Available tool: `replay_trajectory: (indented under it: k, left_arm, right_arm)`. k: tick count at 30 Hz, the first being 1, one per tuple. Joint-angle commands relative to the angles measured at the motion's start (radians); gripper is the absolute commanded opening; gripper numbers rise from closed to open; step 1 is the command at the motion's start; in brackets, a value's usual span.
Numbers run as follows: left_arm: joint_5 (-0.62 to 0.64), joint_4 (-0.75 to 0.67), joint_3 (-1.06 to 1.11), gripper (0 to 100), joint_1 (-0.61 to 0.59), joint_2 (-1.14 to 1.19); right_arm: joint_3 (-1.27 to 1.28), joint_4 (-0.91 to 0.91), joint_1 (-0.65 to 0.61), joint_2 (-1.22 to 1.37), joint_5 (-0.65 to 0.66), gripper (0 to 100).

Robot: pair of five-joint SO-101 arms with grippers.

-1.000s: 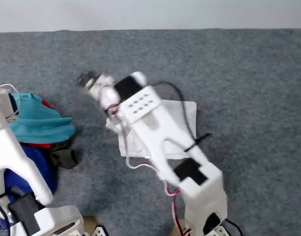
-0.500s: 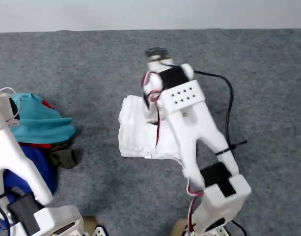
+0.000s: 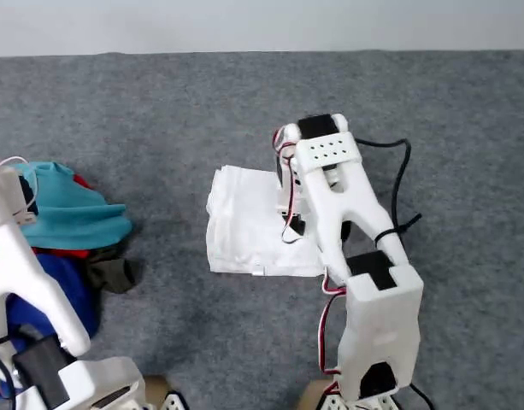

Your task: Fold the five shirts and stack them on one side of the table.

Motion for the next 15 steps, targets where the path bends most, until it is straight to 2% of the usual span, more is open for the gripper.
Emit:
replay_trajectory:
  k: [1, 15]
  left_arm:
    - [-0.009, 0.025, -0.002, 0, -0.006, -0.038]
    - [-0.009, 0.026, -0.002, 0, -0.008, -0.038]
  right_arm:
    - [-0.006, 0.031, 0.013, 0.004, -0.012, 27.0]
    - [-0.006, -0.004, 0.012, 0.266, -0.012, 26.8]
